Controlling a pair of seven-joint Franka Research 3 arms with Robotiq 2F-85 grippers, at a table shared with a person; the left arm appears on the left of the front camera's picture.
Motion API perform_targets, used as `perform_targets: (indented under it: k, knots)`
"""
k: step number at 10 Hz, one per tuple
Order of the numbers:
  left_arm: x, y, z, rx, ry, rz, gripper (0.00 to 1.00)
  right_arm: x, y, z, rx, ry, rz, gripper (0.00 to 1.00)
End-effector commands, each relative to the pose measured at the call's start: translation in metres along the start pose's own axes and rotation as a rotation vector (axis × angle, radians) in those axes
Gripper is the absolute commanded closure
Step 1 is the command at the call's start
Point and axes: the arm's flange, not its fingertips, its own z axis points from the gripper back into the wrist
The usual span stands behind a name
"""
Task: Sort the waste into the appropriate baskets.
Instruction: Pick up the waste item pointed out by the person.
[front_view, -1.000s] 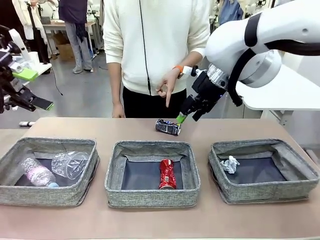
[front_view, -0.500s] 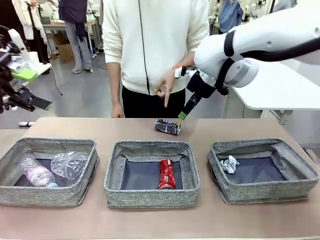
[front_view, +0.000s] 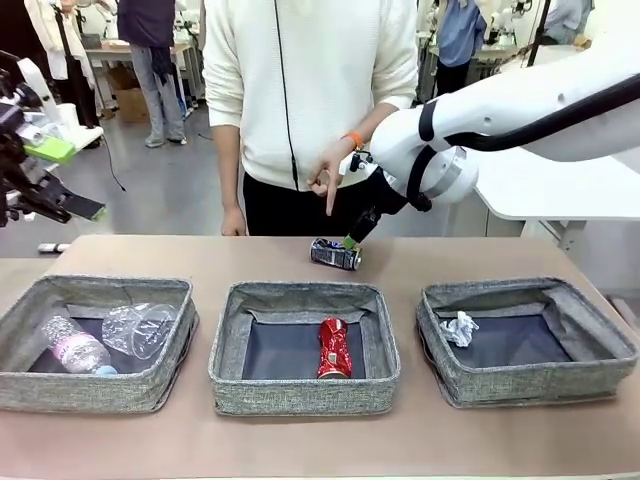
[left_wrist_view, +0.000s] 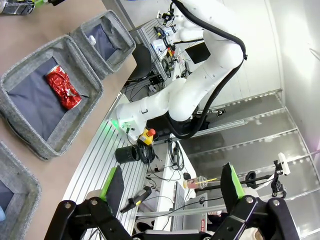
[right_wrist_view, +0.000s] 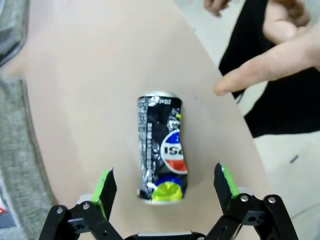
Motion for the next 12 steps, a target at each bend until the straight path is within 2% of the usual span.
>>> perform_targets:
  k: [1, 5, 9, 10, 11, 12]
  knots:
    - [0.001, -0.002, -0.001, -0.020, -0.010, -0.027, 0.00, 0.004, -0.017, -0.014, 0.067, -0.021, 0.046, 0.00]
    - [0.001, -0.002, -0.001, -0.020, -0.010, -0.027, 0.00, 0.009, -0.023, -0.056, 0.072, 0.035, 0.022, 0.00]
    - [0.001, -0.002, -0.001, -0.020, -0.010, -0.027, 0.00, 0.009, -0.019, -0.056, 0.107, 0.035, -0.025, 0.00]
    - [0.001, -0.002, -0.001, -0.020, -0.010, -0.027, 0.00, 0.010, -0.017, -0.054, 0.165, 0.040, -0.052, 0.00]
    - [0.001, -0.002, -0.001, -0.020, -0.010, -0.027, 0.00, 0.011, -0.017, -0.053, 0.187, 0.050, -0.050, 0.57]
    - [0.001, -0.002, -0.001, -0.020, -0.010, -0.027, 0.00, 0.012, -0.017, -0.053, 0.188, 0.045, -0.060, 0.57]
